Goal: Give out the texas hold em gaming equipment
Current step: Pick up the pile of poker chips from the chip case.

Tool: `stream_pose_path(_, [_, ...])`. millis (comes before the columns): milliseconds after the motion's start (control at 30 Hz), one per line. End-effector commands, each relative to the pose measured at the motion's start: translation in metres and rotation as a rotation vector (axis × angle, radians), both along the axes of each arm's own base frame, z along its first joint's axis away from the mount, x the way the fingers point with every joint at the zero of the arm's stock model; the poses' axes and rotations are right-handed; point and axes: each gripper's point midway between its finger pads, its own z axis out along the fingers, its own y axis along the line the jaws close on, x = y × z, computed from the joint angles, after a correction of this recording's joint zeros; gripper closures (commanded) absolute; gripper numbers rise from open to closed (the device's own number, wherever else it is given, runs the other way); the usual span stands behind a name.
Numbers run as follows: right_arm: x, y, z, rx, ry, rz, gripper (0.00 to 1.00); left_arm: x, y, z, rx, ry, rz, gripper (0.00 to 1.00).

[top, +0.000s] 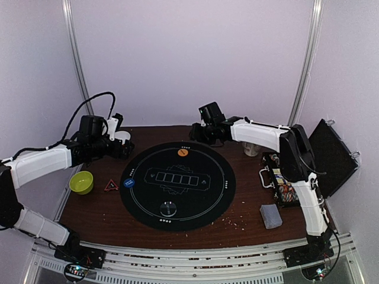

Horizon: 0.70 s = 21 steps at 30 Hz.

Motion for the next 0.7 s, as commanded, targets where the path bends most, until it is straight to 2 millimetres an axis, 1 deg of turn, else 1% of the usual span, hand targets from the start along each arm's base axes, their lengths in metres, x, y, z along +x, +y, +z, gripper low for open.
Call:
stream_pose_path(0, [-0.013, -0.025, 0.082, -0.207, -0.158, 0.025, 0.45, 0.006, 0.007, 0.008, 0.01, -0.05, 0.029, 0.02])
stream_pose_path(67, [-0.021, -0.036, 0.1, -0.264, -0.185, 0.032, 0.44, 0.006, 0.009, 0.007, 0.017, -0.05, 0.035, 0.02])
stream_pose_path(100, [-0.026, -0.043, 0.113, -0.285, -0.201, 0.035, 0.43, 0.006, 0.01, 0.007, 0.019, -0.051, 0.039, 0.02])
stream_pose_path(167, [-0.037, -0.054, 0.13, -0.329, -0.216, 0.053, 0.42, 0.005, 0.011, 0.006, 0.022, -0.053, 0.043, 0.02])
stream_pose_path(233, [-0.05, -0.069, 0.131, -0.401, -0.201, 0.079, 0.4, 0.005, 0.012, 0.005, 0.023, -0.053, 0.045, 0.02])
stream_pose_path(300, [-0.063, -0.086, 0.138, -0.47, -0.189, 0.081, 0.37, 0.005, 0.012, 0.004, 0.024, -0.051, 0.046, 0.02])
stream_pose_path(433, [-0.093, -0.132, 0.142, -0.642, -0.117, 0.078, 0.28, 0.004, 0.012, 0.006, 0.022, -0.058, 0.048, 0.02])
stream_pose_path(533, [-0.116, -0.17, 0.137, -0.756, -0.034, 0.064, 0.24, 0.005, 0.012, 0.006, 0.018, -0.06, 0.047, 0.02])
stream_pose_path(600, [-0.133, -0.189, 0.128, -0.786, 0.034, 0.065, 0.22, 0.005, 0.011, 0.008, 0.016, -0.061, 0.044, 0.02])
stream_pose_path(667, [-0.154, -0.2, 0.114, -0.769, 0.113, 0.07, 0.21, 0.005, 0.01, 0.009, 0.012, -0.065, 0.042, 0.02])
